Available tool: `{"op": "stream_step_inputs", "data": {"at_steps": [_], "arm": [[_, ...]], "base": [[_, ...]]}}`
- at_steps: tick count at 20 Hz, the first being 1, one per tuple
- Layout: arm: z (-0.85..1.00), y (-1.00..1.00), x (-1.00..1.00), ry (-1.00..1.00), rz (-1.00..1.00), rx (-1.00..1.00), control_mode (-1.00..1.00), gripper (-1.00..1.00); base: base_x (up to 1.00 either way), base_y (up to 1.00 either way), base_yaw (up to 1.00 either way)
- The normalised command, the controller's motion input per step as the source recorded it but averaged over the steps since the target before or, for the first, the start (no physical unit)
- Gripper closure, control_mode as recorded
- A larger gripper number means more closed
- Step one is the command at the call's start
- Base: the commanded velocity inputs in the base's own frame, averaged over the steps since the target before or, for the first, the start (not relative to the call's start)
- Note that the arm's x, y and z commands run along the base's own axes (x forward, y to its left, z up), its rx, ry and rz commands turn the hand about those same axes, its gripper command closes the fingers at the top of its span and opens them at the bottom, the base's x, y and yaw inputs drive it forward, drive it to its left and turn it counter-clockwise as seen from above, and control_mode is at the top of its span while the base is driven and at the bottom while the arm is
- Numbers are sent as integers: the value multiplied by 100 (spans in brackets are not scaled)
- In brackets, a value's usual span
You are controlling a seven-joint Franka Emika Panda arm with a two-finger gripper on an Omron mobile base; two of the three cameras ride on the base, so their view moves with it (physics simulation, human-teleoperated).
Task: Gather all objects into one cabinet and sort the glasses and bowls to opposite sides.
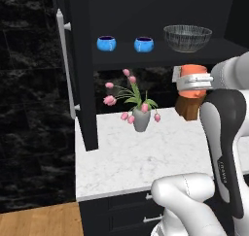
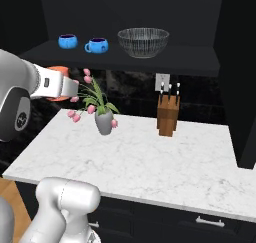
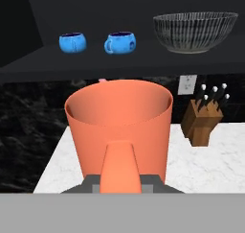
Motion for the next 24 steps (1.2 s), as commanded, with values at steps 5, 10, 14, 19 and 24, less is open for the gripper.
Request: {"op": "stream_step_inputs", "data": {"at_steps": [5, 10, 14, 19, 24], "arm": [[14, 0, 0, -6, 3, 0, -100, 100], [66, 5, 8, -13, 17, 0, -100, 100], [53, 47, 54, -3, 22, 0, -100, 100], [9, 90, 22, 8, 4, -10, -100, 100], [0, 73, 64, 1, 0, -8, -100, 100]], "base": [[0, 0, 0], [0, 0, 0], [0, 0, 0], [0, 0, 0], [0, 0, 0]]}}
